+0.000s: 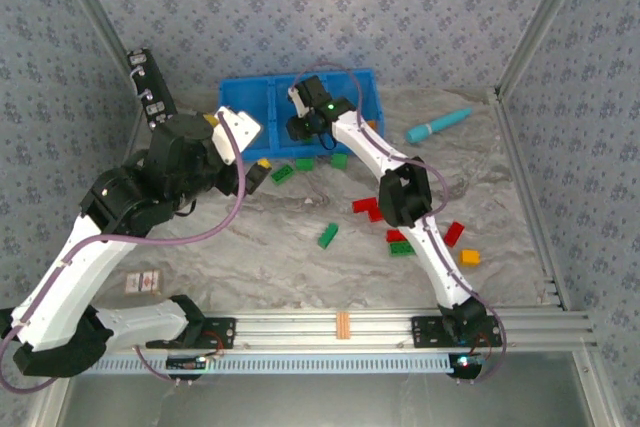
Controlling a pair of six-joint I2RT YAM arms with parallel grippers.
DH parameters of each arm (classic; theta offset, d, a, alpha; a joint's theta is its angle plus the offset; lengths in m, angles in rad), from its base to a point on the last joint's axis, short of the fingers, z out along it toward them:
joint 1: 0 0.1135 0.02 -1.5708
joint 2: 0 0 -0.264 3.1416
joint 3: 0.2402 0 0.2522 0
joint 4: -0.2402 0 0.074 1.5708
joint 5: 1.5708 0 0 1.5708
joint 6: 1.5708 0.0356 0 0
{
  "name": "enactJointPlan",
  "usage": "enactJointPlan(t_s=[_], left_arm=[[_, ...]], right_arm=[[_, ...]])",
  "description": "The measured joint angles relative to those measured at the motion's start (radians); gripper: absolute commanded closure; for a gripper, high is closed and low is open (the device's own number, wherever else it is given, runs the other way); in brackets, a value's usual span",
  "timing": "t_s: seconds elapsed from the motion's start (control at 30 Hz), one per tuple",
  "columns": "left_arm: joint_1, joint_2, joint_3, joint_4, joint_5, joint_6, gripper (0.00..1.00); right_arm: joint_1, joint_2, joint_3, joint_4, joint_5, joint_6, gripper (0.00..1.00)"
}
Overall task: Sort the legos into containers by color
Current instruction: Place the lego in the container, then pick up the lego from the center of the table.
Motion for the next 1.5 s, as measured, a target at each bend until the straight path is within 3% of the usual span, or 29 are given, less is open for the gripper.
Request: enactJointPlan(t_s=[0.3,0.63,0.83,1.03,1.23,1.5], left_arm=[[0.003,-0.048,0.000,0.000,0.002,-0.002,0.00],[0.003,-0.088,-0.006,0.004,0.023,-0.011,0.00],[0.003,-0.104,-0.023,0.005,0.037,-0.015,0.00],[0.003,-0.104,-0.027,0.005,0.046,-0.023,0.00],[0.003,-0.108,-0.029,0.005,0.055,-0.024,0.00],[0.003,-0.127,-0.029,0.004,0.061,-0.027,0.00]], right_arm=[[0.054,-0.322,-0.316,0.016,0.018,-0.044,0.47],[0.132,-0.572,-0.750,0.096,0.085,0.040,0.32],[0.193,-0.789,-1.089,0.091,0.120,0.245,0.24],[0.357,-0.965,-1.244,0.082,0.203,0.555,0.16],[0.393,-0.980,-1.397,0.123,0.239,0.780,0.15],[0.394,-0.957,-1.426,0.194,0.261,0.905,0.15]])
